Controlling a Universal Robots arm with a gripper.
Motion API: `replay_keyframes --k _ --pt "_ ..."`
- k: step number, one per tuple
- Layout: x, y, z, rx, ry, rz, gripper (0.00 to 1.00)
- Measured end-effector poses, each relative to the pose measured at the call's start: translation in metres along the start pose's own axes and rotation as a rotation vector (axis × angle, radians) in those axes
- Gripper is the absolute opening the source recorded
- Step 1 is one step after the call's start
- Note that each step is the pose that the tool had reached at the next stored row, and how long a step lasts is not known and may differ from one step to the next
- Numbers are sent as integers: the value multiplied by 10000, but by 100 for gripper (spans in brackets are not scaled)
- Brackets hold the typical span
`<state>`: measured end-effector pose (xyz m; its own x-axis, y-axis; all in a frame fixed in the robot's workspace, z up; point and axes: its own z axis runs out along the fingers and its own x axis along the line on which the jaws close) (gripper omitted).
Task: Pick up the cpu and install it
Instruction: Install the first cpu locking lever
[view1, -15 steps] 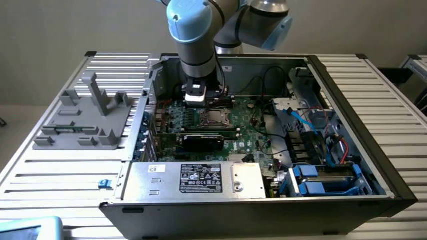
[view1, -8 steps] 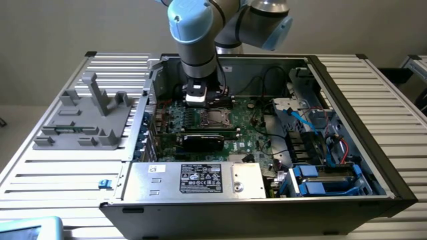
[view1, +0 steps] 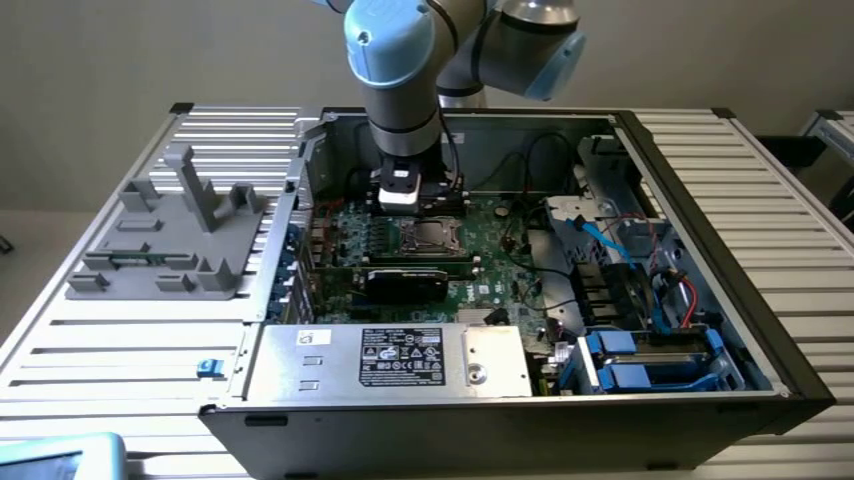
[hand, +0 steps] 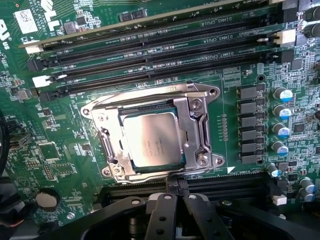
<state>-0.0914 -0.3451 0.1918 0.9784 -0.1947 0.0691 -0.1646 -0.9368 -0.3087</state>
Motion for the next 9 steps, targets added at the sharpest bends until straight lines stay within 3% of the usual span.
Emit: replay_keyframes --k 9 --pt "68 -14 0 -1 1 1 11"
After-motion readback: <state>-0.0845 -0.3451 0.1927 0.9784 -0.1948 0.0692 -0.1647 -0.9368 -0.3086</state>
